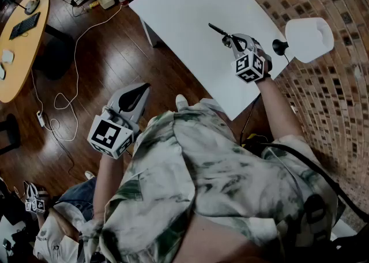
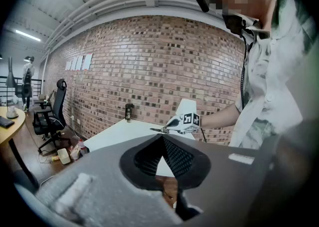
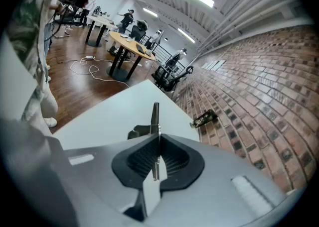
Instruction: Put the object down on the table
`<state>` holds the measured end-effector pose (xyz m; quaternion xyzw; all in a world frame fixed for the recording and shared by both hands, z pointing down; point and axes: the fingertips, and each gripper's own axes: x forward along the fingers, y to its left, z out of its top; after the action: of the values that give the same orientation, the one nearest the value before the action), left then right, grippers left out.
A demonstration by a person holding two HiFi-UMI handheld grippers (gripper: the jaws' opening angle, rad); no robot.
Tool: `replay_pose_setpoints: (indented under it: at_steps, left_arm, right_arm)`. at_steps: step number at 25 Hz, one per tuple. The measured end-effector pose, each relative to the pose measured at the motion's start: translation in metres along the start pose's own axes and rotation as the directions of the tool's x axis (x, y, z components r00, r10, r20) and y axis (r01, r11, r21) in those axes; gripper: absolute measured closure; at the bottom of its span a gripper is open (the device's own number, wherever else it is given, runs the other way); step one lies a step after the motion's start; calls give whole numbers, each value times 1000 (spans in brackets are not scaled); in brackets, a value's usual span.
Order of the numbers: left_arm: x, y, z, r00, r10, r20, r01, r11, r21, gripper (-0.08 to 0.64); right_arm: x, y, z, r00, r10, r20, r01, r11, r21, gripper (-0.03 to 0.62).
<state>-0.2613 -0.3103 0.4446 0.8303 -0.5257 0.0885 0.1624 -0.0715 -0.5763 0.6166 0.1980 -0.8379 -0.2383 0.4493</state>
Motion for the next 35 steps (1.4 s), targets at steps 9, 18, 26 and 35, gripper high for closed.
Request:
replay_pose_setpoints:
  at_steps: [9, 18, 26, 35]
  left_arm:
    - [74, 16, 25, 996, 69, -54, -70, 997, -29, 560]
    - [90, 30, 18, 987, 97, -126, -105, 993, -56, 560]
    - [90, 33, 13, 982, 120, -147, -132, 988, -80, 560]
    - [72, 22, 1, 976, 141, -166, -156, 985, -79, 560]
  right_arm:
    - [133, -67, -69, 992, -56, -115, 38, 988, -153, 577]
    - [178, -51, -85, 978, -174, -115, 123, 928, -352, 577]
    - [179, -43, -85, 977, -195, -87, 147, 911, -385, 577]
    - [177, -42, -85, 987, -138, -81, 110, 955, -277, 452]
